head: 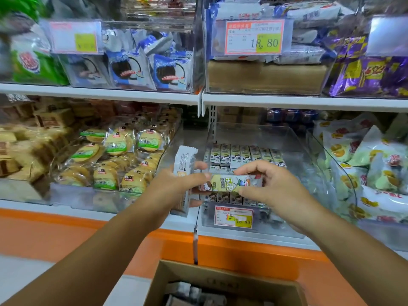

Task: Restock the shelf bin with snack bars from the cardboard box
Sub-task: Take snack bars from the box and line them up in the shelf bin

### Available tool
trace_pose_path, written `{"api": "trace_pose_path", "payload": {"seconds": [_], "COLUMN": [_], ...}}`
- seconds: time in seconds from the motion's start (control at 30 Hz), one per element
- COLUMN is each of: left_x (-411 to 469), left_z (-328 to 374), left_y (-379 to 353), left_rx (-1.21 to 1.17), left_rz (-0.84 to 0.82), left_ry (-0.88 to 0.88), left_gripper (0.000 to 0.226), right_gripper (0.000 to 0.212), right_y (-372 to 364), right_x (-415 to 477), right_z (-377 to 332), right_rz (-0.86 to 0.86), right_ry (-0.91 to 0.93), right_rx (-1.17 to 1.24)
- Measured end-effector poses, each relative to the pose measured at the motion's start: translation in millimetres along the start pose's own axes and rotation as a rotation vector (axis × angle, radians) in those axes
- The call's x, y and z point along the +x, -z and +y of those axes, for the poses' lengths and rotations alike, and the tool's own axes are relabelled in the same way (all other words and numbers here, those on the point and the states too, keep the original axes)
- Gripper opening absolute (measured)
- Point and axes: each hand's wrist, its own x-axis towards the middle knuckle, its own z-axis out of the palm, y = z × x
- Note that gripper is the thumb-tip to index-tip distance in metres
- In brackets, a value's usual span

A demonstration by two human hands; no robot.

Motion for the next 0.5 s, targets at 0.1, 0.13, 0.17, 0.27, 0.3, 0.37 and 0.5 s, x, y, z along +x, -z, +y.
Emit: {"api": "trace_pose_path", "payload": {"seconds": [0.1, 0.13, 0.17, 0.27, 0.3, 0.37, 0.5], "left_x": [-2.1, -2.1, -2.2, -0.7, -1.1, -1.6, -2.2], "left_z": [0.2, 0.0, -0.1, -2.8, -2.8, -5.5, -8.5], "left_y": [0.7, 0.5, 0.4, 0.8, 0.0, -2.3, -9.7], "left_rx": [0.081, 0.085, 0.085, 0.075, 0.065, 0.054, 0.068], "left_rz": [-0.044, -0.043, -0.036, -0.025, -0.028, -0.03, -0.012], "left_ry": [0.0, 0.0, 0.002, 0.005, 0.007, 0.008, -0.008], "left_gripper": [0.015, 0.014, 0.012, 0.011, 0.012, 0.015, 0.022], "right_gripper": [0.036, 0.036, 0.035, 0.039, 0.038, 0.035, 0.038], "right_y": [3.7, 4.5, 4.5, -1.7, -4.7, -11.3, -26.5], "right_x": [4.1, 5.5, 6.8, 9.5, 10.6, 12.3, 12.8], "right_z": [3.4, 3.2, 3.4, 4.0, 4.8, 5.5, 5.7], "right_rz": [0.007, 0.008, 0.01, 0.095, 0.16, 0.242, 0.091], "right_ry": [0.009, 0.005, 0.003, 0.016, 0.007, -0.04, -0.113], "right_rx": [0.133, 0.159, 0.168, 0.128, 0.116, 0.179, 0.346]}}
